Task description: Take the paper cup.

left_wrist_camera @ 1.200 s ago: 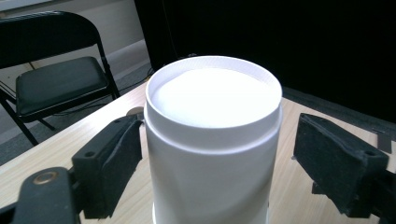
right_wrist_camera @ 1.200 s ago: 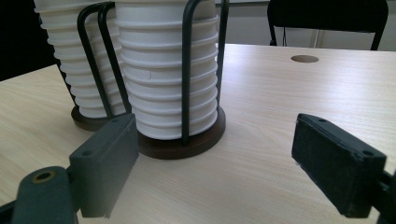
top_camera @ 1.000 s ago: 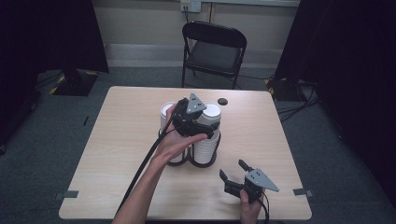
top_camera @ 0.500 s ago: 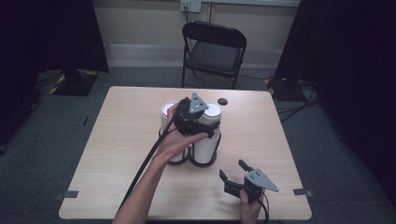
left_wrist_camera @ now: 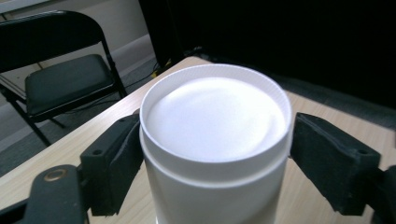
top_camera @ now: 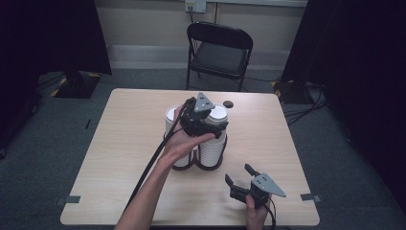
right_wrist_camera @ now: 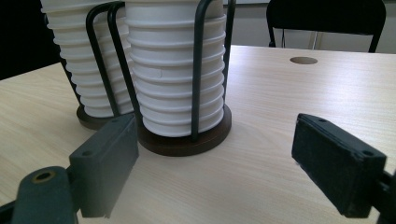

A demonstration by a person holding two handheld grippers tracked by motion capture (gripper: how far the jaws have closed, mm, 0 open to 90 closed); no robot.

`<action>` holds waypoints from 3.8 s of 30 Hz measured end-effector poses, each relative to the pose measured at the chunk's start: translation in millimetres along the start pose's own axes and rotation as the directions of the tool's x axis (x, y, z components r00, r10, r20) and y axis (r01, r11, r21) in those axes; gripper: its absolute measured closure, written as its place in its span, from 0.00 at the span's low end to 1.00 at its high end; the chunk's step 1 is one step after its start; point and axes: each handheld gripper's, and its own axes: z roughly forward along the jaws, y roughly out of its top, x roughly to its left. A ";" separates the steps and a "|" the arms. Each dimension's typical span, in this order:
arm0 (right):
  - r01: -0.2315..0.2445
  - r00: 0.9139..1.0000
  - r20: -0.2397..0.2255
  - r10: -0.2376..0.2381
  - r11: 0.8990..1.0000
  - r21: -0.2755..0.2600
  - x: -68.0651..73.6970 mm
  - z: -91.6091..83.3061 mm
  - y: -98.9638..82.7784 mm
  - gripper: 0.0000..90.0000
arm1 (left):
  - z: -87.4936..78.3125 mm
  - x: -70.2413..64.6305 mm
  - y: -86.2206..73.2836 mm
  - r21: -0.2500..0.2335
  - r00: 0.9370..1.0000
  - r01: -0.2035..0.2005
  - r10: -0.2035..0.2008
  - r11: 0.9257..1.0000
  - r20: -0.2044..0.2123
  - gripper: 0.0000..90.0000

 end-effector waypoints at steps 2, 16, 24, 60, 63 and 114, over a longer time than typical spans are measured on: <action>0.001 1.000 0.001 -0.001 1.000 0.001 0.2 -0.1 0.0 0.16 | 3.7 0.3 -0.6 0.018 1.000 0.000 0.000 1.000 0.010 0.19; 0.003 1.000 -0.001 -0.003 1.000 -0.004 0.2 -0.3 -0.2 0.16 | 12.5 1.4 -1.4 0.078 1.000 0.000 -0.002 0.997 0.014 0.22; 0.001 1.000 -0.001 -0.001 1.000 -0.003 0.0 -0.2 -0.1 0.16 | 11.8 2.6 -1.5 0.067 1.000 0.005 -0.006 0.998 0.019 0.22; -0.003 1.000 -0.005 0.003 1.000 -0.006 -0.4 -0.8 -0.2 0.16 | -11.0 5.0 2.4 -0.145 0.998 0.055 -0.053 0.988 0.016 0.23; -0.004 1.000 -0.003 0.003 1.000 -0.004 -0.4 -0.7 -0.2 0.16 | -12.9 3.7 2.9 -0.158 0.998 0.055 -0.054 0.986 0.012 0.23; -0.017 1.000 0.002 0.017 1.000 0.001 -1.4 0.2 0.2 0.15 | -90.7 9.4 -12.3 -0.413 0.990 0.141 -0.118 0.900 0.082 0.23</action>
